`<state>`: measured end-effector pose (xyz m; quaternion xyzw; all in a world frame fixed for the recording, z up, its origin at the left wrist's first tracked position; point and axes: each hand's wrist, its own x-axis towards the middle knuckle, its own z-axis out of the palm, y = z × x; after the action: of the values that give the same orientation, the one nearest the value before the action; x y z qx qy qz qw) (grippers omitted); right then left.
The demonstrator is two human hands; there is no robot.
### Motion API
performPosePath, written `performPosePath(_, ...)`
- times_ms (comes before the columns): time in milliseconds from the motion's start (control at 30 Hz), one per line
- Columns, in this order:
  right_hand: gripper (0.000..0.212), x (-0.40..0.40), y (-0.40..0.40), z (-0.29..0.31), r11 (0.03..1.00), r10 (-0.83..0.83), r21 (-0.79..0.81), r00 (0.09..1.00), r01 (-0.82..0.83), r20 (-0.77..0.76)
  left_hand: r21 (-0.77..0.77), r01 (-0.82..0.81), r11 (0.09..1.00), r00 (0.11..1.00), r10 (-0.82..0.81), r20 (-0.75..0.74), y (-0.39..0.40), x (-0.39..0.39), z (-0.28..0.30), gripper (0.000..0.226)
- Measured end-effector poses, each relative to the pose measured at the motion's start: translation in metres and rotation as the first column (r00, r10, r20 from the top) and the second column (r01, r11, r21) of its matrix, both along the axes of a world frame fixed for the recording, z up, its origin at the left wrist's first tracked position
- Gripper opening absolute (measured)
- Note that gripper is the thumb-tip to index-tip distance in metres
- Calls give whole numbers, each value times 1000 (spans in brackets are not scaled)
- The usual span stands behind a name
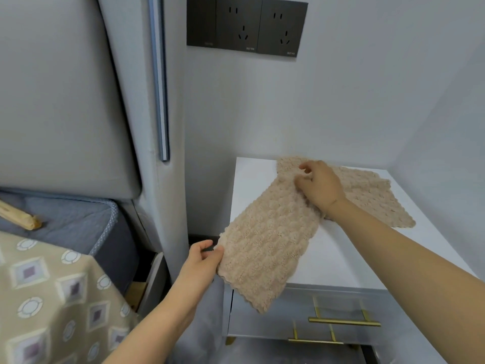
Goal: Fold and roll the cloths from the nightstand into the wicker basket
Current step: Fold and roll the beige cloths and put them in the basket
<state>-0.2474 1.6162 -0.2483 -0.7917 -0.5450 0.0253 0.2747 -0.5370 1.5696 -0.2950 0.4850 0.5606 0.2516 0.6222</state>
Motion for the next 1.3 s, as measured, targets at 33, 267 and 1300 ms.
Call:
performPosePath(33,29,0,-10,1,997,-17,70,999,14,50,-50,27,998,999,-25,33,1,-1,-1,27)
performPosePath(267,56,42,-69,-16,987,-15,-162,999,9,-39,81,-58,995,998,55,41,-3,-4,11,18)
performPosePath(1300,48,-13,-91,8,921,385,-128,910,-367,156,747,595,297,804,-190,-564,-42,-10,79,31)
